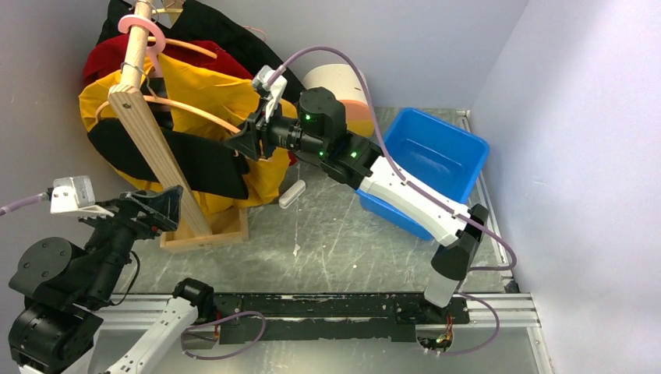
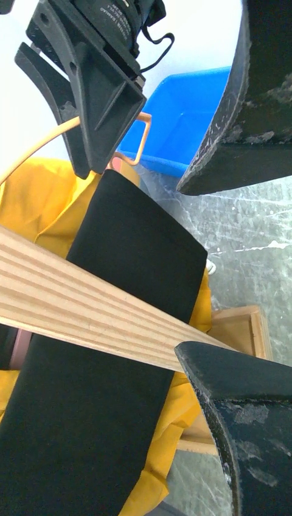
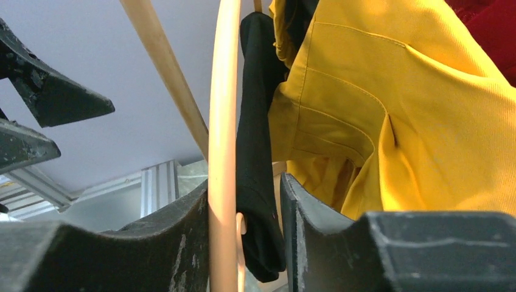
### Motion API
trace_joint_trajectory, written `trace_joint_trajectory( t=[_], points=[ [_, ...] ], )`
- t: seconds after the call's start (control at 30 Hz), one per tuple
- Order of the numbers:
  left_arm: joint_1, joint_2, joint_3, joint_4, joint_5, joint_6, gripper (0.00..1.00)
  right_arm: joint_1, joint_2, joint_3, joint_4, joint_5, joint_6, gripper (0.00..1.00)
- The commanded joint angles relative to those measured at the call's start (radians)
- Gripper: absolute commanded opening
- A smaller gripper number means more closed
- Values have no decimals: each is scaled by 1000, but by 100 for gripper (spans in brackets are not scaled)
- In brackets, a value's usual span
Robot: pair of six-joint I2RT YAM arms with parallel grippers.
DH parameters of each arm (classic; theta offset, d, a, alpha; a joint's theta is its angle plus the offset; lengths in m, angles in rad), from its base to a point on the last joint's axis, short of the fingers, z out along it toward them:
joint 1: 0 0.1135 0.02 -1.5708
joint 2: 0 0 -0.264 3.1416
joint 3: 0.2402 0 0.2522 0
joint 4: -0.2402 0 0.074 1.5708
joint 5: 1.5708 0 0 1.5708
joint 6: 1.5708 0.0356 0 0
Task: Remove the skirt from the hanger
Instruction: Pick up the hanger from the clothesline.
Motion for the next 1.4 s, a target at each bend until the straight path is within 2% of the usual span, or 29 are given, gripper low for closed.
trace_joint_trajectory(
  t=[0.0,0.13,0.3,0.53,1.03,1.37],
  points=[
    [-8,-7,-11,-13,35,-20,93,1,35,62,-22,-31,-12,40],
    [-6,-8,-14,-16,34,-29,94,1,50,76,-17,-46,8,25],
    [-7,-11,-20,-16,42,-32,93,2,43,48,62,-83,40,21],
    [-8,-11,-22,-12,47,-41,93,0,48,50,168,-139,108,0],
    [-8,11,-42,37,132,-50,94,-25,14,-13,445,-148,276,0],
    [-8,81,-19,87,266,-13,93,-69,-51,-109,507,-178,312,0]
  ],
)
